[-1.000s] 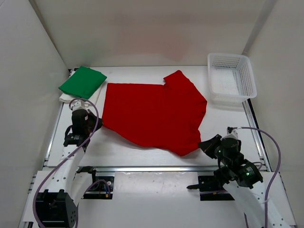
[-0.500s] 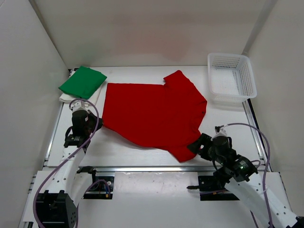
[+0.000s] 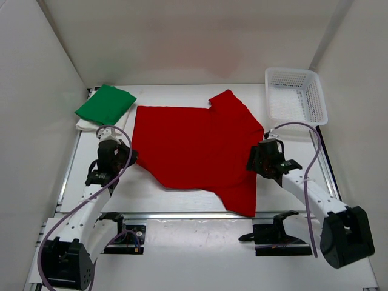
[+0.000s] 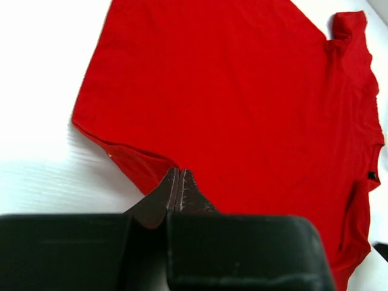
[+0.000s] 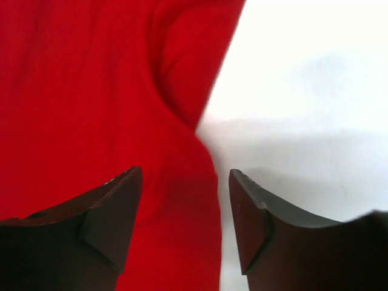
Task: Fold and stack the t-shirts
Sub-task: Flatten out the tshirt
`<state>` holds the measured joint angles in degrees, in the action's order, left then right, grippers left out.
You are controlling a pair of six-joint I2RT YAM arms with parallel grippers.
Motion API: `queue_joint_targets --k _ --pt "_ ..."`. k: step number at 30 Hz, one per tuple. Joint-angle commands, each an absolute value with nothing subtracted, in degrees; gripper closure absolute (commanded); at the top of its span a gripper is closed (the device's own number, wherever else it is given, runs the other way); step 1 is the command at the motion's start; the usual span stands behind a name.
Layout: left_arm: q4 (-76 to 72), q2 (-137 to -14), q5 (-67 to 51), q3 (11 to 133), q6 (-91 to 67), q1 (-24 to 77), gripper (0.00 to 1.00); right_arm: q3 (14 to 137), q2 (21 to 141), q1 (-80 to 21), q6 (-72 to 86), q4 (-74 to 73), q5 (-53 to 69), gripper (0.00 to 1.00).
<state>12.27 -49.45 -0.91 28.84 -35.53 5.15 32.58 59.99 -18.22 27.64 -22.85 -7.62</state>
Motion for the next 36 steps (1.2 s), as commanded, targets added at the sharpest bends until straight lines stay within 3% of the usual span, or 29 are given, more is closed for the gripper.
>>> queue_joint_targets --k 1,9,12,14,16,17,26,27,29,30,31,32,35,36 --pt "9.7 -49.7 -1.4 28.0 -36.1 5.7 0.97 35.2 64.0 -19.8 22.9 -14.1 -10.8 0.41" --pt "8.9 -49.7 -1.8 27.8 -36.6 7.0 0.97 34.1 71.1 -14.5 22.4 -7.4 -5.7 0.42" --pt "9.0 -50.0 -1.8 27.6 -36.4 6.9 0.98 34.2 73.3 -13.9 22.3 -5.1 -4.9 0.65" --pt "9.1 -50.1 -1.7 27.9 -36.4 7.0 0.97 34.7 74.3 -13.7 22.7 -5.4 -3.9 0.71" --pt "8.9 -50.1 -1.8 27.6 -36.6 6.9 0.97 34.5 73.9 -13.0 22.8 -5.2 -3.3 0.84" --pt "8.6 -49.9 -1.8 27.7 -36.7 7.0 0.98 34.1 73.3 -12.8 23.3 -5.5 -3.3 1.00" --pt "7.3 -50.5 -3.0 26.7 -38.0 6.7 0.97 23.4 58.3 1.6 31.8 -8.7 -6.2 1.00" --pt "7.2 -50.4 -2.6 26.7 -38.0 6.9 0.97 22.5 55.7 2.7 32.0 -7.6 -4.8 0.93" --pt "7.5 -50.5 -2.4 26.5 -38.1 6.7 0.98 20.6 53.3 3.3 31.9 -4.6 -1.8 0.40" --pt "7.5 -50.4 -2.6 26.4 -37.7 7.0 0.97 21.2 52.7 2.6 32.0 -5.7 -1.7 0.23" --pt "7.5 -50.1 -2.5 26.5 -38.0 6.8 0.97 22.8 52.9 1.2 32.0 -7.5 -2.5 0.21" --pt "7.5 -50.3 -2.4 26.3 -38.1 6.9 0.97 24.6 53.0 -0.9 32.4 -8.1 -3.0 0.22" --pt "6.8 -49.9 -3.2 25.4 -38.3 7.0 0.97 27.2 52.9 -8.7 31.9 -6.4 -6.2 0.59" --pt "6.2 -49.9 -2.9 25.1 -38.4 6.9 0.97 28.6 54.7 -11.0 31.6 -5.9 -6.5 0.66"
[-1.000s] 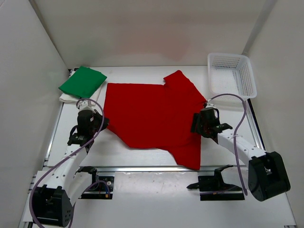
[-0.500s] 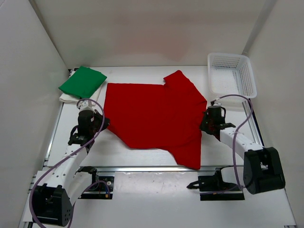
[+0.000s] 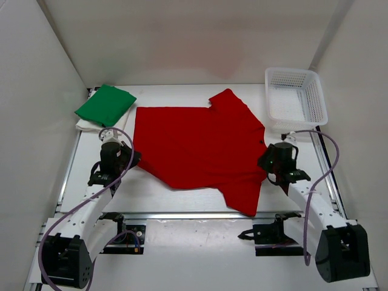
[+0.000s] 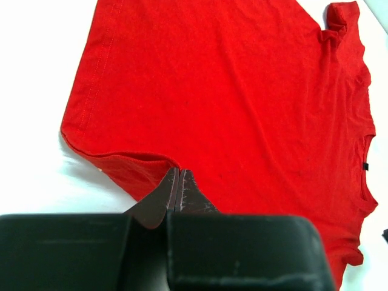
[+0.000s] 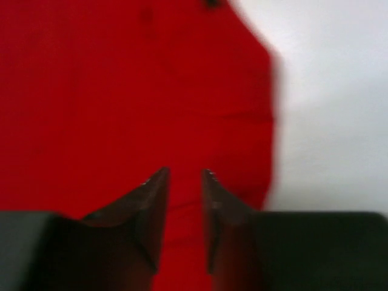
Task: Fold and stack the t-shirts
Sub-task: Flatten out the tshirt
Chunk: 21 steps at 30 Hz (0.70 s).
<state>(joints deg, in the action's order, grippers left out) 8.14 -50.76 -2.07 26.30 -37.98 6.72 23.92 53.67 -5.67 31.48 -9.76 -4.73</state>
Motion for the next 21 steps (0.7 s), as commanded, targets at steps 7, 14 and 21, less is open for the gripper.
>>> queue_joint_targets --k 7,14,21 --pt "4.0 -50.6 -2.5 24.2 -39.8 6.0 0.96 39.1 82.0 -21.5 29.7 3.1 2.9 1.00" --pt "-1.2 -53.3 -2.7 23.8 -42.1 2.2 0.97 52.4 99.7 -20.1 27.8 5.2 8.3 1.00" --pt "-9.0 -64.4 -0.7 27.2 -43.9 -2.2 0.99 65.4 113.0 -15.3 29.9 5.5 14.8 1.00"
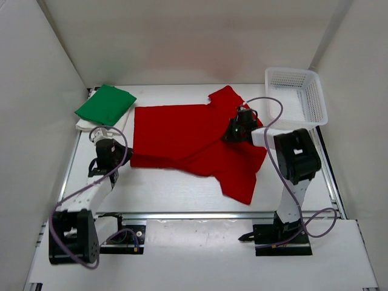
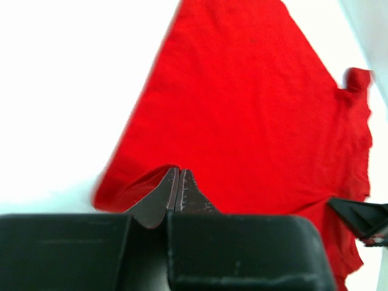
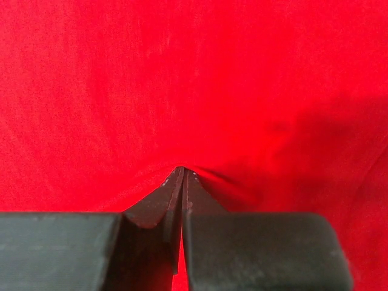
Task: Fold and stack the t-shirts
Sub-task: Flatten out the tshirt
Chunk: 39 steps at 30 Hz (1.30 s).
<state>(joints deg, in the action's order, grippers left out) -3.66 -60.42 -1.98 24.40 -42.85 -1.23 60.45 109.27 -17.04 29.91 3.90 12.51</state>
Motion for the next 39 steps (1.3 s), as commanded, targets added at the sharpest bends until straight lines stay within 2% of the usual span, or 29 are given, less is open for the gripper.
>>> queue_joint_targets --k 1,3,7,9,12,13,15,16,18,21,25,26,28,29,30,32,33,34,39 --pt "-8.8 -65.6 -0.3 28.9 -43.6 -2.2 0.99 70.5 116.0 -14.3 30.2 5.4 15.5 1.00" --pt "-8.9 -69.5 -0.4 30.8 -43.5 -2.4 1.00 79.7 120.5 -13.7 29.6 0.8 17.0 1.00" --pt "-7.9 -69.0 -0.1 30.2 -42.0 -2.2 0.99 102.1 129.2 -13.4 25.4 -12.3 19.5 1.00" --pt "-7.6 -67.0 2.5 27.9 -41.7 -1.9 0.96 104.8 127.1 -13.5 23.8 -15.0 19.3 0.99" --pt "-7.4 -64.2 1.8 26.2 -41.8 -1.5 0.95 94.1 117.0 -14.1 23.0 -13.1 17.4 0.89" --pt "-7.6 -63.2 1.2 25.6 -41.9 -1.8 0.94 91.3 112.1 -14.3 23.4 -11.0 16.4 0.83" --pt "-6.1 -62.2 -0.9 24.6 -41.6 -2.2 0.95 77.6 104.1 -14.8 25.2 -6.4 15.9 0.69" --pt "-5.9 -61.0 -0.6 23.7 -41.9 -1.6 0.95 74.5 98.8 -15.4 26.0 -3.6 14.5 0.59" --pt "-3.0 -56.8 1.2 22.2 -41.7 2.1 0.95 61.6 91.5 -17.1 27.3 0.9 10.6 0.48" --pt "0.0 -50.9 4.4 18.5 -42.7 4.9 0.95 48.0 81.2 -21.0 29.5 3.2 7.7 0.47" --pt "4.1 -42.8 3.6 14.4 -43.0 4.5 0.87 36.1 68.9 -25.2 31.2 2.5 1.0 0.45" --pt "4.2 -42.4 3.3 13.9 -43.3 4.2 0.81 32.2 66.8 -26.1 32.0 2.1 0.0 0.43" --pt "2.9 -43.0 1.5 12.7 -43.5 4.0 0.56 26.0 59.2 -25.8 32.4 0.6 -3.1 0.49" --pt "2.1 -43.8 0.9 12.0 -43.5 3.5 0.33 25.0 56.5 -25.9 32.5 0.3 -3.5 0.50" --pt "1.8 -44.6 0.2 12.1 -43.3 2.9 0.23 23.0 55.4 -25.4 32.2 0.1 -3.9 0.56" --pt "2.4 -45.5 0.2 12.6 -42.5 2.0 0.18 22.2 52.3 -24.4 31.9 -1.9 -3.0 0.62" --pt "2.4 -45.6 -0.4 12.6 -42.3 1.2 0.06 22.1 52.3 -23.8 31.7 -2.1 -1.9 0.62" --pt "3.2 -45.6 -0.7 13.2 -41.9 0.8 0.01 22.4 52.2 -23.2 31.2 -2.8 -1.6 0.64" --pt "5.0 -46.1 -0.1 13.8 -42.4 1.8 0.01 23.1 51.5 -25.2 30.3 -4.0 -3.2 0.68"
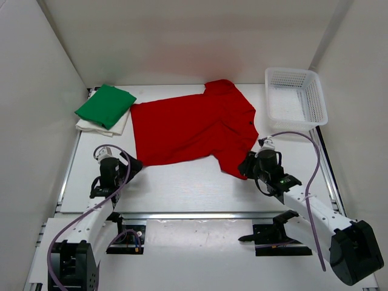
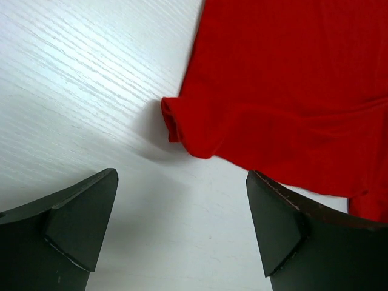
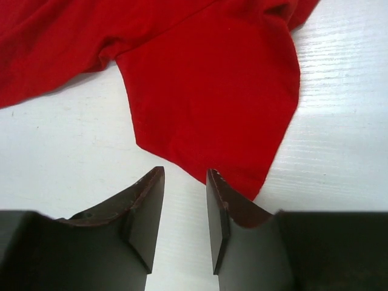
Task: Fold and stack the t-shirts
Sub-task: Flatten out the tshirt
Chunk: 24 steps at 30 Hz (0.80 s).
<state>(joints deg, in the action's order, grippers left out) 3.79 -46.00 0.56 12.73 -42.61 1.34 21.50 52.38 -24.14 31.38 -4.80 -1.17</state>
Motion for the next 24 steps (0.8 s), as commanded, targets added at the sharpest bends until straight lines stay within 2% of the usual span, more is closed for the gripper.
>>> queue_joint_targets --k 1,3,6,8,9,18,22,24 --pt "3.8 -46.6 -0.1 13.4 -43.5 1.9 0.01 22.8 51.2 -25.7 30.4 -4.0 -4.2 0.68" --pt "2.4 -47.3 -0.1 13.2 -44.8 1.6 0.05 22.3 50.8 -26.7 30.7 -4.0 -5.0 0.73" --pt "-0.9 -50.0 -0.4 14.6 -46.5 1.3 0.28 20.6 49.2 -29.1 30.5 -3.1 -6.5 0.72" --pt "-2.5 -52.6 -0.1 16.1 -48.4 1.1 0.37 19.4 48.4 -28.6 31.1 -2.5 -5.1 0.71" --pt "-2.9 -54.2 -0.1 16.3 -48.5 1.7 0.42 19.2 48.3 -28.5 30.7 -1.7 -4.4 0.68" --pt "-5.0 -57.4 2.8 17.6 -52.1 1.2 0.65 17.0 46.8 -28.3 32.6 -3.1 -3.5 0.63" --pt "-5.2 -60.3 3.8 20.0 -51.5 1.9 0.76 16.0 46.7 -28.3 33.7 -3.6 -2.6 0.65" --pt "-5.3 -62.3 3.5 21.1 -51.2 2.1 0.76 16.2 46.6 -28.4 33.7 -4.6 -3.6 0.60"
